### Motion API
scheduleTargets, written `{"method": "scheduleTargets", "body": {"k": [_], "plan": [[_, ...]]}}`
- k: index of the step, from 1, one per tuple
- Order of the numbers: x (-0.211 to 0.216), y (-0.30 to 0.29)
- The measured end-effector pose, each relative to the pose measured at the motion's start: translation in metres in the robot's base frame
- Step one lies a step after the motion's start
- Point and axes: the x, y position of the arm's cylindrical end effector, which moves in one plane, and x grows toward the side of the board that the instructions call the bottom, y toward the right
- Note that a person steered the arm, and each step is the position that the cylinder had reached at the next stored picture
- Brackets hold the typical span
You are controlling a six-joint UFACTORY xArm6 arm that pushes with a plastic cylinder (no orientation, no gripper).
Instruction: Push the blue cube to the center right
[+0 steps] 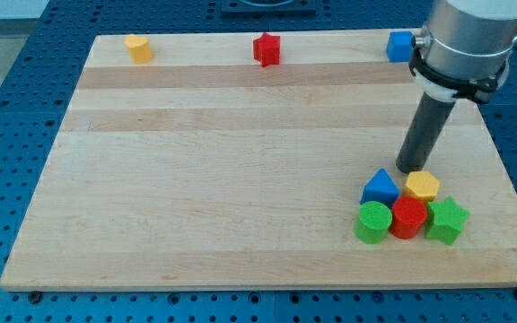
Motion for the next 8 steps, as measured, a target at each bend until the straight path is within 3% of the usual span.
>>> {"method": "scheduleTargets", "body": {"k": [5, 8], "plan": [[-0.181, -0.074], [-0.26, -0.044]]}}
